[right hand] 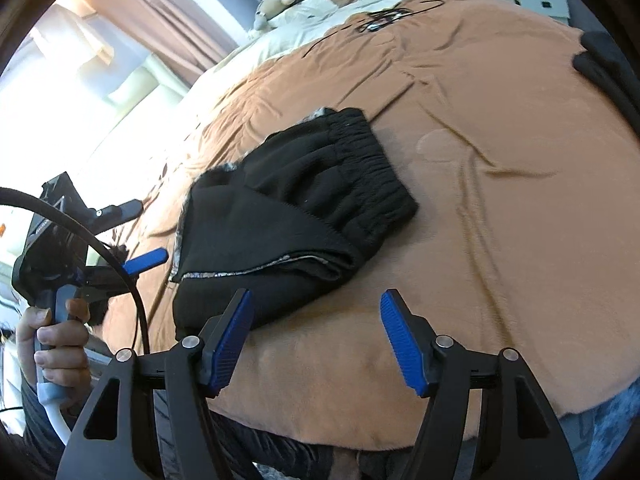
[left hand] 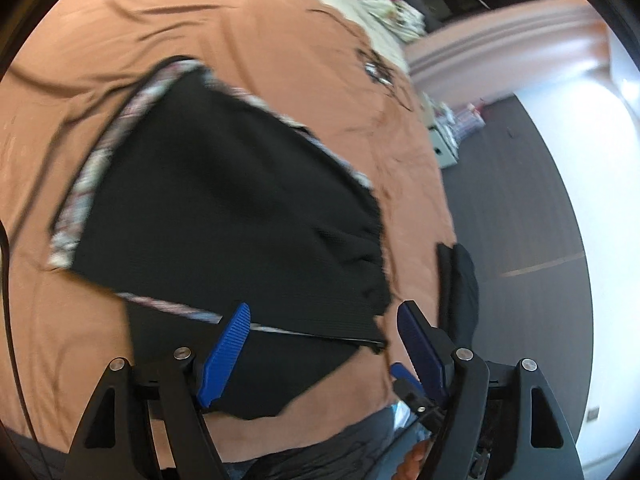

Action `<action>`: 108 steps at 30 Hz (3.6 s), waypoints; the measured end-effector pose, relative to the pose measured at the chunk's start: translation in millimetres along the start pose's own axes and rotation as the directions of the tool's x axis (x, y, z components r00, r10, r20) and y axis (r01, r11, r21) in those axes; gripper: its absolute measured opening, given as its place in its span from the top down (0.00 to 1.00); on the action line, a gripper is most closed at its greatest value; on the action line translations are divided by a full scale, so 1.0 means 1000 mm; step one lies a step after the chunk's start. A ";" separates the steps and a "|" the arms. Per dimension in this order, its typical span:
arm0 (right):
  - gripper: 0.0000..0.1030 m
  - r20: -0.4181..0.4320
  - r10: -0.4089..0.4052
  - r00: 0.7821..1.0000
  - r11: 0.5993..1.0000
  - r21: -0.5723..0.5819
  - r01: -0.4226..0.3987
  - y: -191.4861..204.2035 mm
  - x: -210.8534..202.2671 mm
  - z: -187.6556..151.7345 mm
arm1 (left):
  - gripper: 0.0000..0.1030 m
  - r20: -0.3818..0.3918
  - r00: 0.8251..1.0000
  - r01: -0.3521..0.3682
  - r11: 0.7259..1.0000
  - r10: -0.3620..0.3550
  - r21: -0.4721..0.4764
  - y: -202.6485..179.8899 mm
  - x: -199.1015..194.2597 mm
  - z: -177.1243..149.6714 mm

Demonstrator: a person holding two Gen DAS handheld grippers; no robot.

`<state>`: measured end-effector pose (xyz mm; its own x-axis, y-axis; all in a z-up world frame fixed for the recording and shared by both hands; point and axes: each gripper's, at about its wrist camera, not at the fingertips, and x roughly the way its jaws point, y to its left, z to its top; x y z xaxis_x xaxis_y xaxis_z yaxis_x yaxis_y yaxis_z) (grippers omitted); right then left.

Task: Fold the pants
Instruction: 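Open the left gripper to release the folded shorts onto the duvet, then grasp the floral-lined edge with the left gripper while the right grasps the shorts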

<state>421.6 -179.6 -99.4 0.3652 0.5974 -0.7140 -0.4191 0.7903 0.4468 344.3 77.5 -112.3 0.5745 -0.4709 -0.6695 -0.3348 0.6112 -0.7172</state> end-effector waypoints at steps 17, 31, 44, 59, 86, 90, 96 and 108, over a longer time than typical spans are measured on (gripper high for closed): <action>0.38 -0.056 -0.067 0.996 0.996 -0.062 0.064 0.015 0.037 0.007 | 0.25 0.002 0.997 -0.070 0.980 0.071 -0.184 0.080 0.002 0.001; 0.38 -0.042 -0.103 0.994 0.976 -0.198 0.093 0.024 0.050 0.013 | 0.43 0.125 0.983 -0.099 0.960 0.135 -0.263 0.099 0.009 0.017; 0.81 -0.033 -0.089 0.996 0.935 -0.347 0.072 0.045 0.049 0.004 | 0.94 0.238 0.964 -0.062 0.975 0.114 -0.215 0.084 -0.027 0.040; 0.90 -0.017 0.013 1.000 0.961 -0.276 -0.017 0.035 0.023 0.008 | 0.95 0.284 0.958 -0.043 0.999 0.043 -0.007 0.015 -0.037 0.084; 0.94 0.001 0.148 0.989 0.989 0.003 -0.148 -0.025 0.020 0.007 | 0.95 0.073 0.994 -0.099 0.953 0.081 0.287 -0.094 0.091 0.164; 0.94 0.007 0.158 0.987 0.986 0.043 -0.159 -0.037 0.017 0.003 | 0.95 0.034 0.994 -0.113 0.939 0.108 0.326 -0.109 0.116 0.166; 0.94 -0.004 0.146 0.989 0.986 0.080 -0.145 -0.048 0.016 -0.003 | 0.95 -0.022 0.991 -0.113 0.923 0.131 0.369 -0.123 0.152 0.162; 0.56 -0.010 0.054 0.998 0.997 0.064 -0.053 -0.055 0.012 0.004 | 0.39 -0.011 0.982 -0.173 0.917 0.190 0.359 -0.106 0.140 0.165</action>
<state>452.0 -215.2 -130.0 0.3337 0.6378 -0.6942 -0.3843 0.7645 0.5176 583.4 51.7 -97.6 0.4922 -0.3532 -0.7956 -0.1381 0.8707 -0.4720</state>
